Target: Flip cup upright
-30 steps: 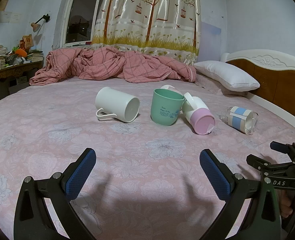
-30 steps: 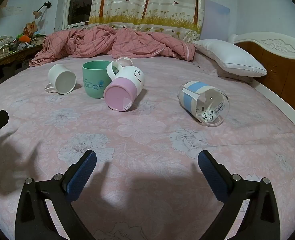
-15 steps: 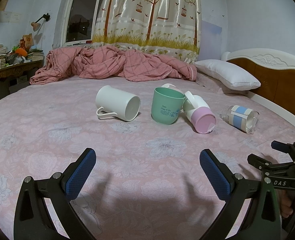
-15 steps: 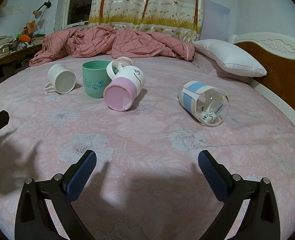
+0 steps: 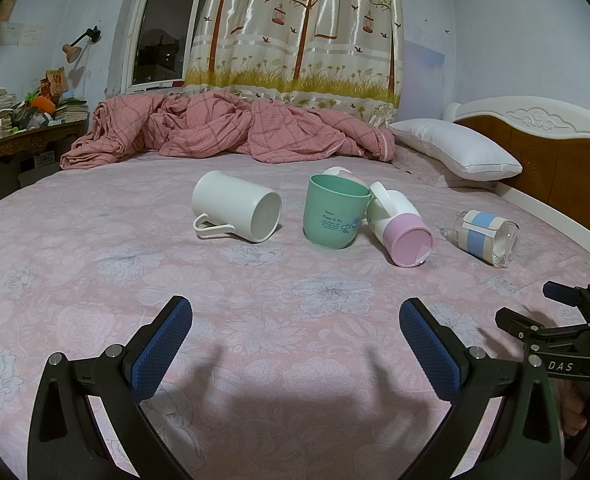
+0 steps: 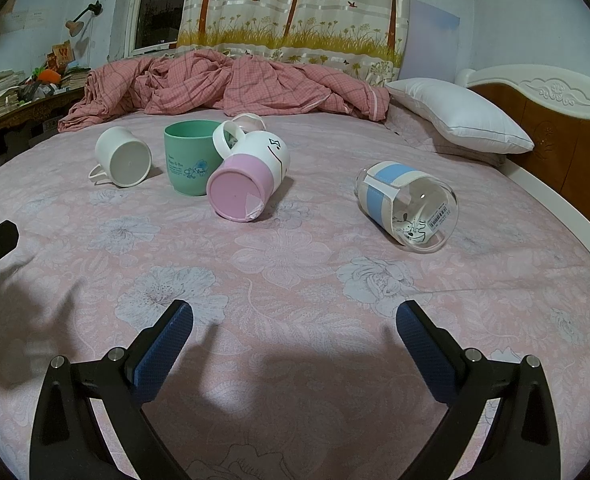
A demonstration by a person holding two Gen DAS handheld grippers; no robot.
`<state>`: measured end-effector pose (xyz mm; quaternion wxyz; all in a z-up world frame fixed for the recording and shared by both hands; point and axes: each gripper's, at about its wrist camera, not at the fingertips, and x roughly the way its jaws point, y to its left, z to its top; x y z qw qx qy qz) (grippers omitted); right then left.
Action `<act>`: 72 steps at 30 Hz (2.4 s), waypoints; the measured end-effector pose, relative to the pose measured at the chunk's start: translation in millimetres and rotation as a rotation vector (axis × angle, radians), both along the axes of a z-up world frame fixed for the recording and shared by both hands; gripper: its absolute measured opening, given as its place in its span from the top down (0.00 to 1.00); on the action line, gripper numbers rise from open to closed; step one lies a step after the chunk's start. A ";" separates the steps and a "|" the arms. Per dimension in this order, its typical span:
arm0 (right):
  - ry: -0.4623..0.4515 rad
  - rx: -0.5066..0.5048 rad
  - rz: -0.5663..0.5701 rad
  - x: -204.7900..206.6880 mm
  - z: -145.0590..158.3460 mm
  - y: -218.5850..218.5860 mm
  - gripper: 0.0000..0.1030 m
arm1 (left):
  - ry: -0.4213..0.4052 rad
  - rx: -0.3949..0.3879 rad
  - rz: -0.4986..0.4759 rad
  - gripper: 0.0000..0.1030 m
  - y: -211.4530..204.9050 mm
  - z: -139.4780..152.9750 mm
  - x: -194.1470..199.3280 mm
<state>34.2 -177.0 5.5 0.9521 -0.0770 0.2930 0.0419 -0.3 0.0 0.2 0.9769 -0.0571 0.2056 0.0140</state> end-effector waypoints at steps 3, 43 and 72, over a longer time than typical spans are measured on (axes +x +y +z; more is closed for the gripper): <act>-0.001 0.000 0.000 0.0 0.0 0.0 0.00 | 0.001 0.000 0.000 0.00 0.0 0.0 0.1; 0.002 -0.003 -0.001 1.9 -1.6 1.4 0.00 | 0.006 0.000 0.000 0.00 -2.9 -7.6 4.2; 0.001 0.002 -0.005 2.0 -0.9 2.2 0.00 | 0.007 0.000 -0.002 0.00 0.7 -17.0 5.0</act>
